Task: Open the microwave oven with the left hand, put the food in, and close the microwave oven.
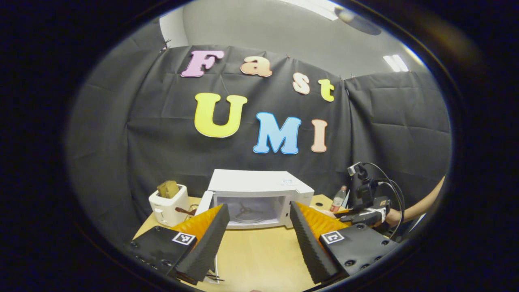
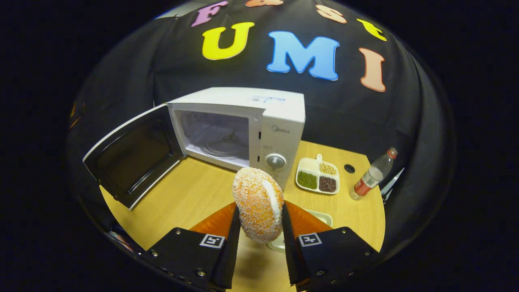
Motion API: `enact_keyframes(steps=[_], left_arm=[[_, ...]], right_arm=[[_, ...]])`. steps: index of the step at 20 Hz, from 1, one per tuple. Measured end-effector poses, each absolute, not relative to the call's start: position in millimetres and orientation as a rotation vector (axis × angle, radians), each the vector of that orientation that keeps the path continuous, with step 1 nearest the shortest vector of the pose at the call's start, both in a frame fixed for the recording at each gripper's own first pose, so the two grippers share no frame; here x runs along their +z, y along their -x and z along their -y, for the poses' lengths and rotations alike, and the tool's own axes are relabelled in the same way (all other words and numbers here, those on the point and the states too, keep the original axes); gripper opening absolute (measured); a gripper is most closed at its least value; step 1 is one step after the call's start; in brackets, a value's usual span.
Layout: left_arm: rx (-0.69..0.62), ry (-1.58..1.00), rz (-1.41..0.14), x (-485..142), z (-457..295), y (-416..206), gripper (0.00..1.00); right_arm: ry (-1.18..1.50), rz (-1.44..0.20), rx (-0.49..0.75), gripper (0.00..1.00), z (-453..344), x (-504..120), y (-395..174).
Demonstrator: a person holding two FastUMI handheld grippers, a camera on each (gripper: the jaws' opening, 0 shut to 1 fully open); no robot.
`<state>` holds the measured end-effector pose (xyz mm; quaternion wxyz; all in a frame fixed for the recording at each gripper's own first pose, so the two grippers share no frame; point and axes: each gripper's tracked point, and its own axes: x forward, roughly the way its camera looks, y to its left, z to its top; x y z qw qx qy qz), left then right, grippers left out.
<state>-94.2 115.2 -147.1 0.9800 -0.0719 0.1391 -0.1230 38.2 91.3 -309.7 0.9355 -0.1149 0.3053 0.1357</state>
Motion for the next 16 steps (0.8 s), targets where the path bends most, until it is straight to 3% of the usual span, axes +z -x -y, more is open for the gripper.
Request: enact_keyframes(steps=[5,16], left_arm=[[-0.197,0.106,-0.233,-121,-124,97,0.96],[-0.045,0.041,-0.279,-115,-162,129,0.94]], right_arm=[[0.385,-0.504,0.393,0.51,-141,-294,-60],[0.883,-0.311,0.492,0.52,-207,-325,-125]])
